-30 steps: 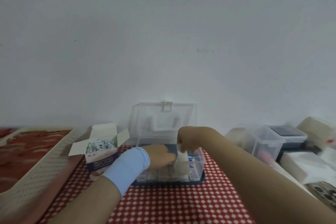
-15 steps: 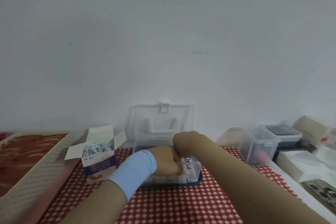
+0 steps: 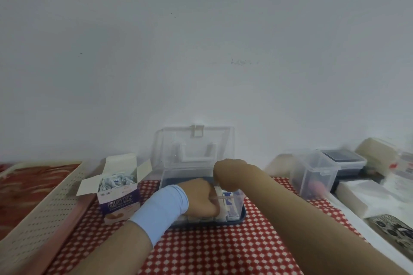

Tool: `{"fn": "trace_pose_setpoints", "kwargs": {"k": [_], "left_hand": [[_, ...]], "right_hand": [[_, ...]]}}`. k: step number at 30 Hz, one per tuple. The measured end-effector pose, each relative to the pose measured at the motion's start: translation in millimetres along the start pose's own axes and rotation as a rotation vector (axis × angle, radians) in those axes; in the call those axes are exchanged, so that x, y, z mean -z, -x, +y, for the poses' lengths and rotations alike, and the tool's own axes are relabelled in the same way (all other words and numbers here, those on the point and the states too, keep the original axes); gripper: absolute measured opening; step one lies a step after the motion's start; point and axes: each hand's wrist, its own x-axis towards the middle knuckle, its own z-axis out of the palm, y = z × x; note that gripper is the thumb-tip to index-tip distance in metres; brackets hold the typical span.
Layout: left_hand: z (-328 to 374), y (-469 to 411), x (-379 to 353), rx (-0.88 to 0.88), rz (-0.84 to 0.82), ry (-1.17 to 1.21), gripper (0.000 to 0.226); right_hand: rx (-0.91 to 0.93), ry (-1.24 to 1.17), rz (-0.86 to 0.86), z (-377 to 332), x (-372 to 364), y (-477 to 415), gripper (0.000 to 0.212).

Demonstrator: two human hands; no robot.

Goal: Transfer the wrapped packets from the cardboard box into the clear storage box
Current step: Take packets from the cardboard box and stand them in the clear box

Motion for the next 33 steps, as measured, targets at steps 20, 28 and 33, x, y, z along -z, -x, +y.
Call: {"fn": "trace_pose_setpoints", "kwargs": {"k": [20, 28, 33], "left_hand": [[-158.0, 121.6, 76.3, 0.287, 0.645, 0.139, 0.024], [-177.5, 121.9, 49.8, 0.251, 0.685, 0.202, 0.025], [-181.8, 122.2, 52.1, 0.229, 0.658, 0.223, 0.027]], "right_hand": [[0.322, -0.439, 0.359, -143.9, 80.7, -12.2, 0.023], [0.305, -0.171, 0.280, -177.7, 66.9, -37.5, 0.019], [0.253, -0.004, 0.287, -191.5, 57.4, -50.0, 0.019]]}}
